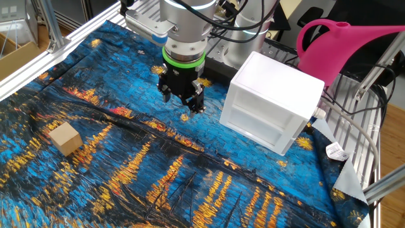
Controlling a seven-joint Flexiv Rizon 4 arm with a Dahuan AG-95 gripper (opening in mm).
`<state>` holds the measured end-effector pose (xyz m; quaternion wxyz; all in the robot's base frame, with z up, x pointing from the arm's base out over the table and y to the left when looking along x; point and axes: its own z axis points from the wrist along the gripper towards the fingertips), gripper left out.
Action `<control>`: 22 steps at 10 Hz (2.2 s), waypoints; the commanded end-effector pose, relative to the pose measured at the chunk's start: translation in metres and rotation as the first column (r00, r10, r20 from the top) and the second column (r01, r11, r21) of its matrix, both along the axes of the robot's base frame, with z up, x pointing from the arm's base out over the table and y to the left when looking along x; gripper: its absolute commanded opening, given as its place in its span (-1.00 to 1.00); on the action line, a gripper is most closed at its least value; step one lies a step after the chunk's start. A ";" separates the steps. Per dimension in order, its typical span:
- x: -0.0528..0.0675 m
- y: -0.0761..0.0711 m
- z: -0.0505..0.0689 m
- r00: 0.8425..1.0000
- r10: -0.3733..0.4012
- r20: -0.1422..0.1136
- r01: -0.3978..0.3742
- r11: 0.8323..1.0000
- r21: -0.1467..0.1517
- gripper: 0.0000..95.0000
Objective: Pick up the small block on the left and move it to the right
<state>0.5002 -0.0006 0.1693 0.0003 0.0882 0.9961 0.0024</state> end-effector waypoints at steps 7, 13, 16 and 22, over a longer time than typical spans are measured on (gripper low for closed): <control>0.028 -0.034 -0.008 1.000 0.013 -0.005 -0.013 1.000 0.007 -1.00; 0.072 -0.062 -0.010 0.995 0.100 -0.004 -0.100 0.995 0.012 -1.00; 0.091 -0.081 -0.011 0.988 0.157 -0.003 -0.157 0.987 0.022 -1.00; 0.115 -0.105 -0.016 0.977 0.214 0.008 -0.214 0.976 0.051 -1.00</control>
